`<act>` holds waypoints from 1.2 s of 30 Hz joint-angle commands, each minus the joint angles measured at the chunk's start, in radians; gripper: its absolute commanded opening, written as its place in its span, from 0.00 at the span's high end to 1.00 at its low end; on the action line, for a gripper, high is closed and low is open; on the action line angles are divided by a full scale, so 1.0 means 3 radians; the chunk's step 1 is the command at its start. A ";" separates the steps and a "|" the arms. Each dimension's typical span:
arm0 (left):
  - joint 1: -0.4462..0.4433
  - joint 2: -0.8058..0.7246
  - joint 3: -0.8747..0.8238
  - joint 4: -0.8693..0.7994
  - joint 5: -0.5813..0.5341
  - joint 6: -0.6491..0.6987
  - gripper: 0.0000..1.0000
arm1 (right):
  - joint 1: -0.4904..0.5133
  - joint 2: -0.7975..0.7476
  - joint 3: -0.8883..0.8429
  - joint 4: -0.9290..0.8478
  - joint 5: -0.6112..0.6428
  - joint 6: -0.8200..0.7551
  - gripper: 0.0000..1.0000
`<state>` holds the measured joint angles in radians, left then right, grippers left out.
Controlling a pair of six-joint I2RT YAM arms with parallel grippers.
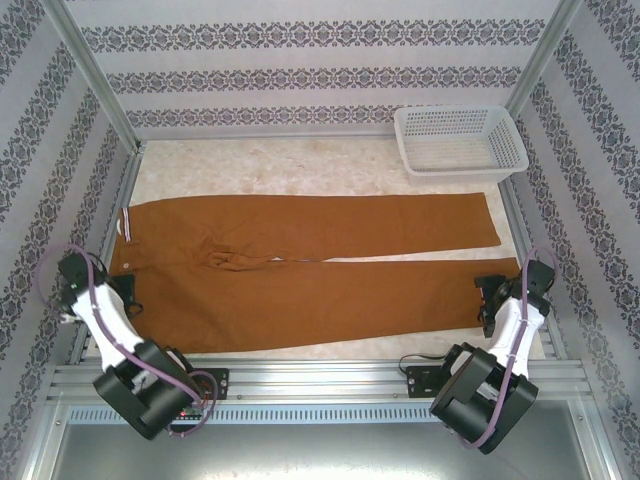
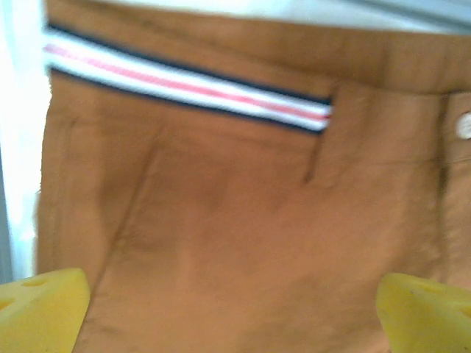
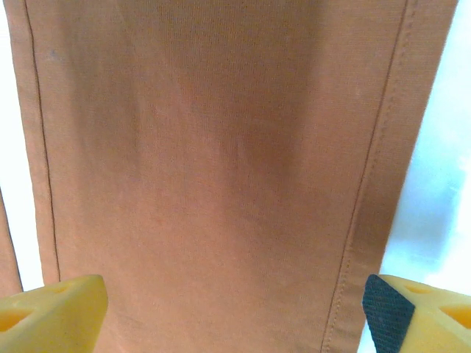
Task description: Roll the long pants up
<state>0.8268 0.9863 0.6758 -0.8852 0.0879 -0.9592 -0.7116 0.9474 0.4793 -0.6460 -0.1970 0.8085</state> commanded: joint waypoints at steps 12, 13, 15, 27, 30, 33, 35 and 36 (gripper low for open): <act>0.0023 0.0652 -0.0139 0.0037 -0.0788 0.0042 0.00 | -0.0046 0.0217 0.0307 0.0031 -0.0158 -0.0138 0.07; 0.0030 0.0746 -0.0108 0.0059 -0.0820 0.0069 0.00 | -0.0050 0.0208 0.0288 0.0031 -0.0157 -0.0144 0.07; 0.0038 0.0899 -0.0044 0.0076 -0.0873 0.0107 0.00 | -0.0054 0.0192 0.0255 0.0036 -0.0147 -0.0146 0.07; 0.0070 0.1361 -0.0059 0.0323 -0.0941 0.0157 0.00 | -0.0134 0.0034 0.0233 -0.0132 0.0010 -0.0187 0.06; 0.0073 0.1382 -0.0070 0.0395 -0.0978 0.0116 0.00 | -0.0168 -0.0023 0.0219 -0.0156 0.0022 -0.0190 0.06; 0.0077 0.1502 -0.0111 0.0562 -0.0957 0.0136 0.25 | -0.0184 -0.0045 0.0210 -0.0197 0.0028 -0.0192 0.06; 0.0077 0.1600 -0.0123 0.0664 -0.0925 0.0133 0.62 | -0.0193 -0.0069 0.0202 -0.0228 0.0041 -0.0195 0.06; 0.0079 0.1650 -0.0138 0.0715 -0.0904 0.0121 0.83 | -0.0197 -0.0091 0.0198 -0.0244 0.0052 -0.0195 0.06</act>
<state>0.8333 1.4090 0.6800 -0.7460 -0.1341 -0.9207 -0.7578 0.9398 0.5537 -0.6792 -0.2077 0.7662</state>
